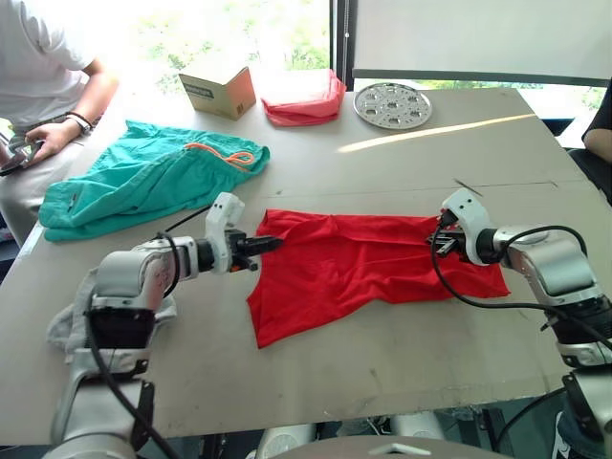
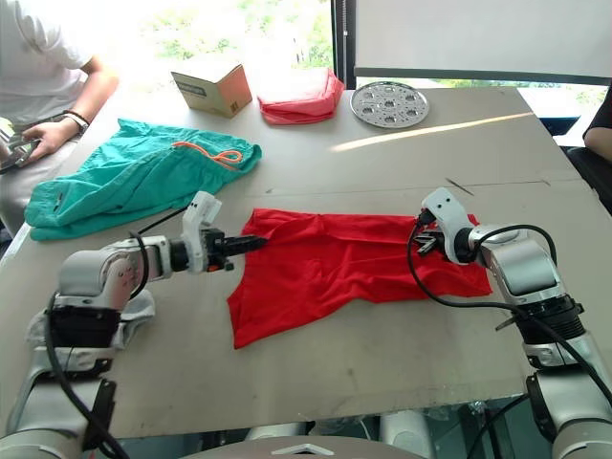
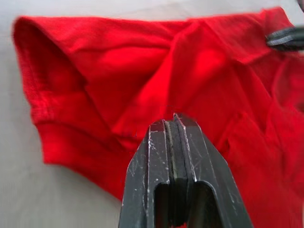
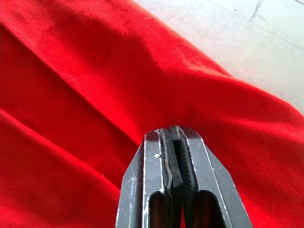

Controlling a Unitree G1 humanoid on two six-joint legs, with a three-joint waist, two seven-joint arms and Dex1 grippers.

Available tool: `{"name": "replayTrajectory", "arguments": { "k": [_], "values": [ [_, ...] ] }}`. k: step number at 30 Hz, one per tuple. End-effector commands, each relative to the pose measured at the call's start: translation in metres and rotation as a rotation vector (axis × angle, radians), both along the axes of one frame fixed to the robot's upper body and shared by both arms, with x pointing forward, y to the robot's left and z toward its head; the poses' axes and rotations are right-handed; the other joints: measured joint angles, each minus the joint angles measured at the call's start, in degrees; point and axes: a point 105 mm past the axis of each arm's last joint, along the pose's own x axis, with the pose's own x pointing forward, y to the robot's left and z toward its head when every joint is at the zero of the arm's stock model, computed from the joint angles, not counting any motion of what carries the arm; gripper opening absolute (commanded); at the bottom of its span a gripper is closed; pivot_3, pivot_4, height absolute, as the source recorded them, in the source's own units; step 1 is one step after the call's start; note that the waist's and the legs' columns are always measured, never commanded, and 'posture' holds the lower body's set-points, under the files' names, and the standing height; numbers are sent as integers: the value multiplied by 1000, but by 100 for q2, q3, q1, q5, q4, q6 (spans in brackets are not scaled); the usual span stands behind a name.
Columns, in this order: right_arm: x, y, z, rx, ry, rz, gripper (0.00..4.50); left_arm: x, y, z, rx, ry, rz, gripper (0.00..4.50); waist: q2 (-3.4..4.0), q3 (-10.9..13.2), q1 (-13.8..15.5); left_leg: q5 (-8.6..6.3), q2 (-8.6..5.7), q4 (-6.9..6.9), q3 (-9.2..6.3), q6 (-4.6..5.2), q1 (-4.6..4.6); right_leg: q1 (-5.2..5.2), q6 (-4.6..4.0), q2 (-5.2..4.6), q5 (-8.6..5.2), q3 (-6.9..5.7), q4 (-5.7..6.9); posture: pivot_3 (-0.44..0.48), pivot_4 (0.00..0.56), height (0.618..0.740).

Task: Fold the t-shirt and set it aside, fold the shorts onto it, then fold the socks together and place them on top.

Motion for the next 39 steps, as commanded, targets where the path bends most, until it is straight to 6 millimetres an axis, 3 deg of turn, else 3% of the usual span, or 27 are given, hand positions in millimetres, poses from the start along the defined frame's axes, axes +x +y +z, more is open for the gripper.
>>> {"name": "replayTrajectory", "arguments": {
  "k": [1,5,8,12,14,24,35,39],
  "values": [
    [-3,7,12,33,-67,49,43,-6,-1,16,-8,-80,-92,0,3,2,22,0,0,0,0,0,1,0,0,0,0,1,1,0,150,740],
    [-17,24,38,152,-170,200,43,22,2,36,-13,-254,-10,0,4,3,139,-2,-11,13,-10,5,-8,6,1,0,1,-3,-38,0,150,740],
    [-34,38,61,267,-234,317,939,36,-5,47,12,-342,9,1009,3,3,165,-3,-22,17,-8,9,-9,6,5,-2,4,-2,-40,0,150,740],
    [-48,49,75,303,-306,410,2785,47,-5,39,98,-362,25,2798,1,2,148,-3,-21,12,-10,9,-3,6,6,1,4,-2,-37,0,150,740],
    [-54,54,79,315,-314,444,3617,48,-6,37,108,-353,3,2812,2,2,110,-3,-20,10,-10,9,0,4,6,6,4,4,-33,0,150,740],
    [-63,59,69,300,-316,416,3617,51,-6,20,143,-312,-50,2812,-1,1,86,-4,-24,15,-15,10,-3,1,6,3,4,1,3,0,150,740],
    [-66,56,62,288,-309,377,3617,53,-3,20,124,-279,-73,2812,-1,1,57,-4,-24,14,-18,10,-3,1,6,5,4,-1,6,0,150,740],
    [-67,54,61,287,-306,366,3770,52,-5,24,112,-277,-94,1563,-1,1,53,-3,-24,14,-17,10,-3,0,6,5,4,-1,6,0,150,740]
  ]
}}
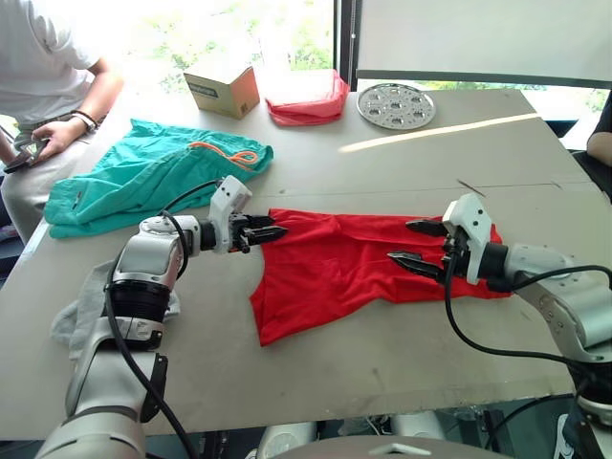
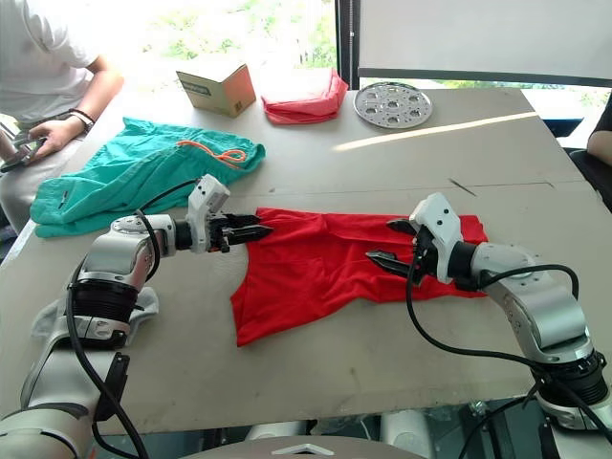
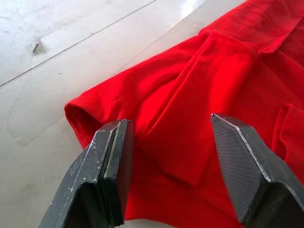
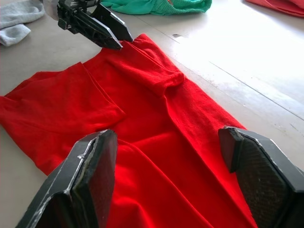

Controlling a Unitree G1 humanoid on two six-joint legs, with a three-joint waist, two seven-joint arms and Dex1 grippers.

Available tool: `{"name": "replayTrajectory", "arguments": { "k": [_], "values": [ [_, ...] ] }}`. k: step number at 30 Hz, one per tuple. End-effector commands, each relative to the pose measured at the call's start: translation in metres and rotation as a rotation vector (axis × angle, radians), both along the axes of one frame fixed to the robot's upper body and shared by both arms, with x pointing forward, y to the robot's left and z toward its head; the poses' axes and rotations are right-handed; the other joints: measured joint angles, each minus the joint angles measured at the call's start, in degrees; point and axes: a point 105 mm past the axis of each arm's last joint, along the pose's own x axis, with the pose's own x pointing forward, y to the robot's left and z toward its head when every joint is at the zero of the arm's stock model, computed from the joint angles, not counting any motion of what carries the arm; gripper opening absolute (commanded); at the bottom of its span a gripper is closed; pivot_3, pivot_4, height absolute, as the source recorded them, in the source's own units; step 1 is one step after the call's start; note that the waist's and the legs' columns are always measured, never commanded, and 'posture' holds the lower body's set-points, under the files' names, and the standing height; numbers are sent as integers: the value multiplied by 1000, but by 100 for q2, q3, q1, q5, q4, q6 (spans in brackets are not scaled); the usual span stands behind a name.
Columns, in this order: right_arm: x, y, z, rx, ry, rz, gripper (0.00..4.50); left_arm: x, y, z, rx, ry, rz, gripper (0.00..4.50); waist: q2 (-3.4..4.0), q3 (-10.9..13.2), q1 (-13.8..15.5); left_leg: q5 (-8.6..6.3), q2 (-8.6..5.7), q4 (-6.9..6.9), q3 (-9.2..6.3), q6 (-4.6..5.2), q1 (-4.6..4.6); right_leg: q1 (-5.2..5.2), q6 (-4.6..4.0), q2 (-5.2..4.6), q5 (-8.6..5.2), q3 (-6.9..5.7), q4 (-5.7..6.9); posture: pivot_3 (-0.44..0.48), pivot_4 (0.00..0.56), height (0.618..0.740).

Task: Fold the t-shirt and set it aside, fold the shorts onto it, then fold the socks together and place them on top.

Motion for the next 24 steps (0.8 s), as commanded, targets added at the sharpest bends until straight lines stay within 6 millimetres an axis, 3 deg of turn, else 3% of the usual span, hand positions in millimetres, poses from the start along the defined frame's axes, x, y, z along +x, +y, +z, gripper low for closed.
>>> {"name": "replayTrajectory", "arguments": {
  "k": [1,3,4,11,16,21,24],
  "values": [
    [-5,2,11,2,-48,19,3770,1,-3,14,3,-39,-36,1136,0,0,1,0,0,0,0,0,0,0,0,0,0,0,0,0,150,740],
    [-6,3,11,3,-49,25,3770,-1,-2,11,32,-40,-54,166,0,0,0,0,0,0,0,0,0,0,0,0,0,0,0,0,150,740],
    [-6,3,12,5,-49,28,3770,-2,-2,10,39,-42,-61,49,0,0,0,0,0,0,0,0,0,0,0,0,0,0,0,0,150,740],
    [-6,4,13,7,-48,36,3770,-4,-4,15,28,-72,-86,49,0,0,2,0,0,0,0,0,0,0,0,0,0,0,1,0,150,740],
    [-6,2,14,9,-42,40,3770,-40,-19,27,63,-189,-351,49,1,1,-17,0,3,-2,0,0,0,-1,-1,-2,0,2,0,0,150,740],
    [-5,4,14,10,-35,45,3770,-54,-17,4,194,-209,-429,49,2,1,6,0,8,-3,-1,0,0,0,-1,-5,-1,5,-7,0,150,740],
    [-4,5,13,7,-26,47,3770,-43,-8,-6,257,-241,-349,49,1,1,24,-3,1,-1,0,4,0,1,-1,-6,-1,4,-8,0,150,740]
  ]
}}
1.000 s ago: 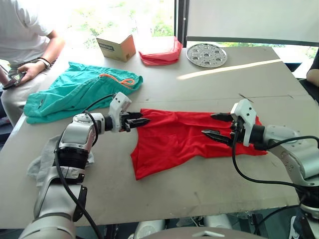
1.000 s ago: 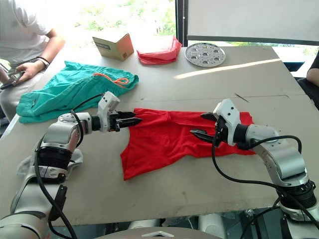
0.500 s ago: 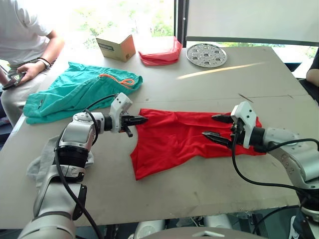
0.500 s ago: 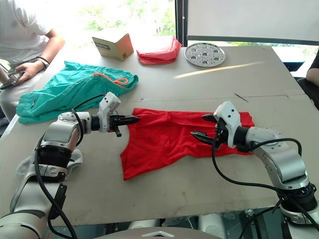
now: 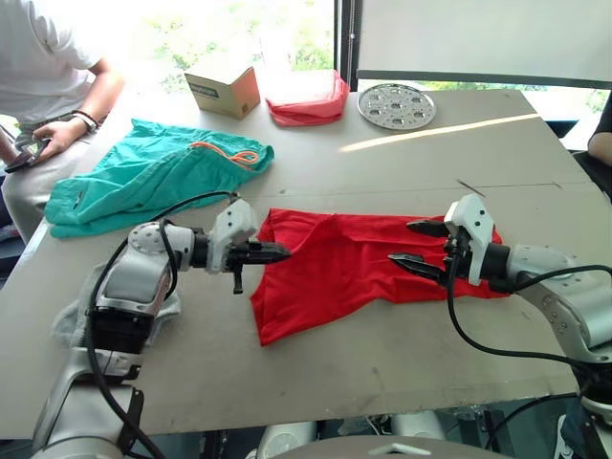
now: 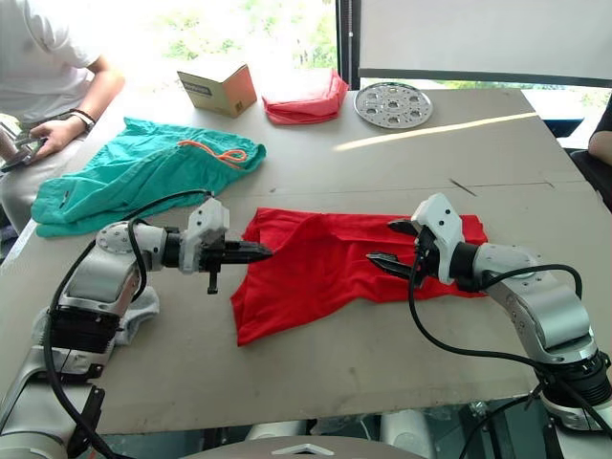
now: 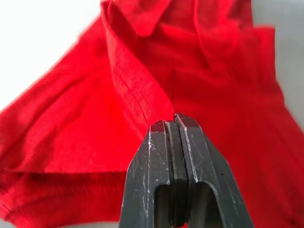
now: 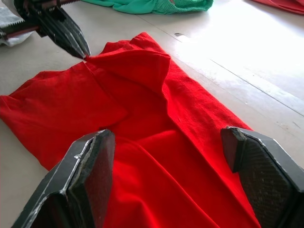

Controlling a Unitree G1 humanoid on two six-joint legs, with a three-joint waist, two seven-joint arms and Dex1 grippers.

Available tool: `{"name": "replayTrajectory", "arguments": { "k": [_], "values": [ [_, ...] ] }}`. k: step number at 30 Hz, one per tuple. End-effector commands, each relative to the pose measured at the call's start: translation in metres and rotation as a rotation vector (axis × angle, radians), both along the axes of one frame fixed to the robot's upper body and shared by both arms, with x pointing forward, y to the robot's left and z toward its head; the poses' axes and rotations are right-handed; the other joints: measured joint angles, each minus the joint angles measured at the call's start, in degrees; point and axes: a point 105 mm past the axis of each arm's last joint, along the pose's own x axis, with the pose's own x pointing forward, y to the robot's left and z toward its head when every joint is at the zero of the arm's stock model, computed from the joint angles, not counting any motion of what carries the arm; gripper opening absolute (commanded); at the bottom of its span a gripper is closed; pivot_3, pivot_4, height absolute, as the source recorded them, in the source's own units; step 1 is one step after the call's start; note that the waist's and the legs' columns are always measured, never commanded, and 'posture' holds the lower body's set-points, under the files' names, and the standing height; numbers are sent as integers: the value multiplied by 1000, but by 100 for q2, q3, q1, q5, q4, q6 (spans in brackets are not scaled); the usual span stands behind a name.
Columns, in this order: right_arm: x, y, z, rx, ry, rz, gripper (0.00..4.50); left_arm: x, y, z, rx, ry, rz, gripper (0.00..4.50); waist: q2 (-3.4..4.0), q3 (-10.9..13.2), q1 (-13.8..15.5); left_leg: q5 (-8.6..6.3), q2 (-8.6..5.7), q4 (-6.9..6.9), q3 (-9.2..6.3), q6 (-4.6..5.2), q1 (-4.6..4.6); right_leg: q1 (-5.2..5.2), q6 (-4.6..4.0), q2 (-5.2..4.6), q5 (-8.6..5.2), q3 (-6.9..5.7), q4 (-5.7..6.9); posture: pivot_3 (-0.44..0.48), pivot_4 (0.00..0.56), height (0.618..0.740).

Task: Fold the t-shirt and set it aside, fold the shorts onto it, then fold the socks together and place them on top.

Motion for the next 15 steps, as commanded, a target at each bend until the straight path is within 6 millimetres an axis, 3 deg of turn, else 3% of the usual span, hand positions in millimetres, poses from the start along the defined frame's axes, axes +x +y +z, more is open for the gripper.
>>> {"name": "replayTrajectory", "arguments": {
  "k": [1,2,3,4,8,10,11,15],
  "values": [
    [-2,4,10,-2,-33,24,3770,15,9,4,26,-87,90,49,0,0,14,0,0,0,0,0,-1,0,0,0,0,-1,0,0,150,740],
    [-2,3,10,-6,-27,18,3770,18,11,5,24,-90,105,49,0,0,23,0,0,1,0,0,-1,0,0,1,0,-2,2,0,150,740],
    [-2,1,9,-14,-21,13,3770,19,15,5,47,-118,105,704,0,0,26,0,0,1,-1,0,-1,0,0,1,0,-2,3,0,150,740],
    [-2,-1,8,-20,-14,6,3770,22,19,7,41,-137,125,995,0,0,27,0,0,1,-1,0,-1,-1,0,2,0,-4,3,0,150,740],
    [2,-15,2,-46,39,-98,3770,28,19,26,-136,-111,211,2974,-1,0,20,0,0,1,-1,1,-1,-1,0,2,0,-4,5,0,150,740],
    [10,-27,-2,-57,66,-202,3770,22,12,36,-248,-48,208,2880,-1,0,18,0,0,1,-1,1,-1,-1,1,1,0,-4,7,0,150,740],
    [15,-33,-3,-53,72,-261,3524,17,7,41,-306,-11,200,2639,-1,0,18,0,0,1,-2,1,-2,-1,0,1,0,-3,8,0,150,740],
    [21,-46,-15,-32,106,-422,2098,0,-19,59,-558,117,231,899,-3,-2,-2,0,1,5,-6,1,-1,-1,1,-2,0,4,17,0,150,740]
  ]
}}
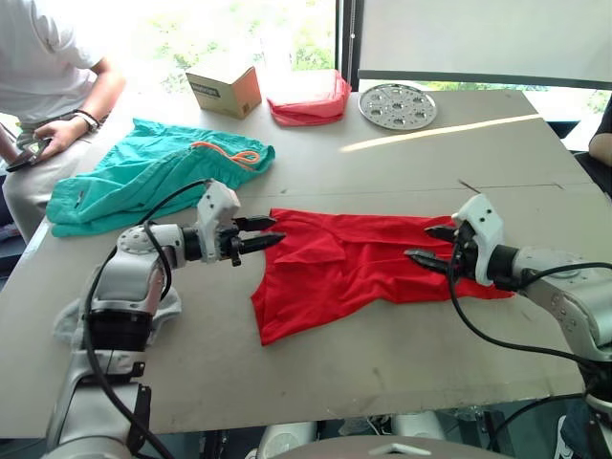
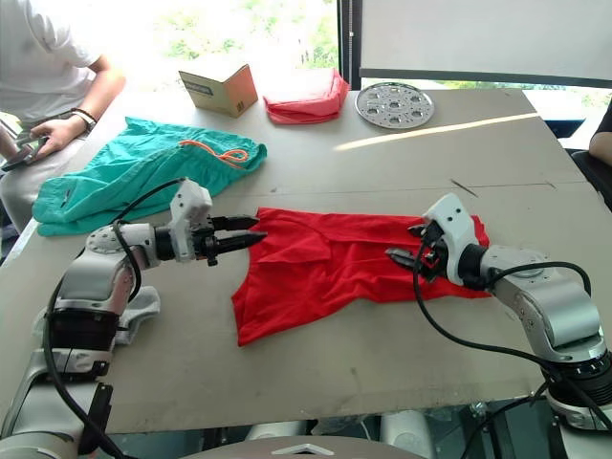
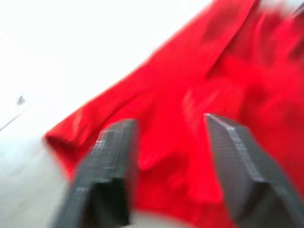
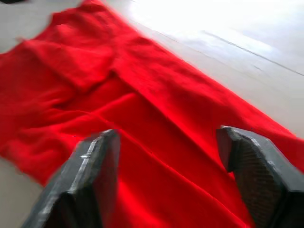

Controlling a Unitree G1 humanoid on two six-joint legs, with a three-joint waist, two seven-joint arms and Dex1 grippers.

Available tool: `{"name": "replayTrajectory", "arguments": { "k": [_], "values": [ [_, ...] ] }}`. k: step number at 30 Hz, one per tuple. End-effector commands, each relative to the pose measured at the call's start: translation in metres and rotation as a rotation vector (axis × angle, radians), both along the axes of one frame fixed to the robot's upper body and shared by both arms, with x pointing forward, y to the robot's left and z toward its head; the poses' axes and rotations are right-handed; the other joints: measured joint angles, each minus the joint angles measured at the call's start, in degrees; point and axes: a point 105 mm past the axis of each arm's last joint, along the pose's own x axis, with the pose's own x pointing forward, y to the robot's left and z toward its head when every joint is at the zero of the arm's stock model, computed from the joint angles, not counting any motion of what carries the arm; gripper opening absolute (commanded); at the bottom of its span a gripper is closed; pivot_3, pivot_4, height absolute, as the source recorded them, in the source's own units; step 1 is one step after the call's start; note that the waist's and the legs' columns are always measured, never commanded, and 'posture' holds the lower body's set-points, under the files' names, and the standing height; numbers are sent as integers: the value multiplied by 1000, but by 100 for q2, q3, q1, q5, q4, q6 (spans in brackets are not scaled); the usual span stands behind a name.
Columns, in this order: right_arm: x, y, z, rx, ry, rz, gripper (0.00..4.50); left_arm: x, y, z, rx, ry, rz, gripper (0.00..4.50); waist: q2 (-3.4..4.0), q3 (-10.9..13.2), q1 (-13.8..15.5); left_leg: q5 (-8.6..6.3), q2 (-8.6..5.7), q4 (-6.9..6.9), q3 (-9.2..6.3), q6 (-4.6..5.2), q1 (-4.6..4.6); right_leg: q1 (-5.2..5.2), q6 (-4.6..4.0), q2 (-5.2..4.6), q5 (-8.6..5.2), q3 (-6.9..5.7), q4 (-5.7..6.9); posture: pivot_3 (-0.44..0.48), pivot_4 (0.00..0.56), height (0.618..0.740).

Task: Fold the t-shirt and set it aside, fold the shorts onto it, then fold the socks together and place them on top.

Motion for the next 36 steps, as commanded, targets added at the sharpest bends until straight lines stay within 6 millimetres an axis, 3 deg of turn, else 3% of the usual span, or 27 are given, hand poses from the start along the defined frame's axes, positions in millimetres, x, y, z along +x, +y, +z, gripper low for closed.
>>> {"name": "replayTrajectory", "arguments": {
  "k": [1,2,4,6,7,8,9,12,13,16,21,23,25,28,30,32,36],
  "values": [
    [4,-16,-5,-31,-26,-158,1475,-15,-25,16,-173,45,33,329,-3,-2,0,0,0,-1,-7,0,-1,0,0,-1,0,7,-1,0,150,740],
    [3,-19,-7,-43,-32,-190,1046,-22,-33,9,-169,63,44,0,-3,-3,1,0,1,0,-13,-1,1,1,0,-2,0,8,7,0,150,740],
    [-7,-24,-2,-24,-34,-180,43,-42,-47,-9,-96,85,16,0,-1,-2,-9,0,0,-3,-14,-1,2,0,0,-6,0,16,10,0,150,740],
    [-28,-26,6,-42,-30,-85,532,-59,-52,-22,-57,119,-1,0,14,8,1,0,0,-7,-14,-2,2,-2,0,-11,0,24,8,0,150,740],
    [-38,-31,6,-98,-21,-50,1003,-69,-54,-25,-42,131,-31,0,22,13,15,0,0,-7,-15,-2,0,-2,0,-8,0,24,0,0,150,740],
    [-43,-39,5,-181,-17,-33,1450,-78,-55,-29,-3,126,-75,660,23,13,28,-1,-1,-8,-14,-2,-2,-1,0,-7,0,24,-9,0,150,740],
    [-49,-48,2,-284,-8,-7,1972,-86,-55,-36,63,101,-119,896,24,12,33,-1,-1,-9,-14,-1,0,4,-1,-8,-1,24,-21,0,150,740],
    [-63,-61,-3,-422,53,86,3448,-95,-53,-47,183,45,-183,2287,22,9,76,-5,0,-12,-10,6,19,30,-3,3,-1,21,-65,0,150,740],
    [-64,-66,-4,-456,68,100,3465,-97,-52,-50,210,40,-196,2706,21,8,90,-8,-1,-12,3,11,30,36,-4,3,-2,21,-67,0,150,740],
    [-60,-76,-7,-540,92,123,3465,-99,-49,-58,289,14,-218,2706,22,12,106,-18,0,-12,19,27,52,56,-13,0,-7,25,-71,0,150,740],
    [-33,-90,-22,-676,129,84,3465,-98,-35,-84,478,12,-186,2706,20,15,99,-18,5,-15,24,26,60,55,-4,-3,-2,31,-72,0,150,740],
    [-30,-96,-32,-745,162,87,2936,-95,-30,-95,535,-1,-173,2743,25,17,129,-18,10,-18,22,26,59,56,-5,-12,-3,35,-75,0,150,740],
    [-28,-97,-38,-773,185,98,2176,-95,-28,-103,554,1,-180,2200,37,15,141,-18,10,-21,21,25,58,56,-5,-16,-2,35,-76,0,150,740],
    [-26,-104,-40,-819,208,96,622,-101,-25,-107,550,19,-209,913,39,7,117,-19,8,-19,26,26,66,63,-5,-21,-3,35,-76,0,150,740],
    [-31,-119,-37,-867,238,84,0,-110,-20,-102,527,38,-245,140,37,5,110,-20,7,-18,27,28,67,63,-10,-22,-5,34,-77,0,150,740],
    [-38,-131,-33,-906,269,78,0,-122,-12,-98,537,49,-297,60,38,6,111,-21,7,-18,27,28,66,62,-4,-24,-3,36,-77,0,150,740],
    [-55,-128,-26,-860,310,108,0,-137,-3,-93,544,73,-349,60,50,9,107,-22,22,-36,25,24,66,57,-4,-21,-5,36,-81,0,150,740]
  ]
}}
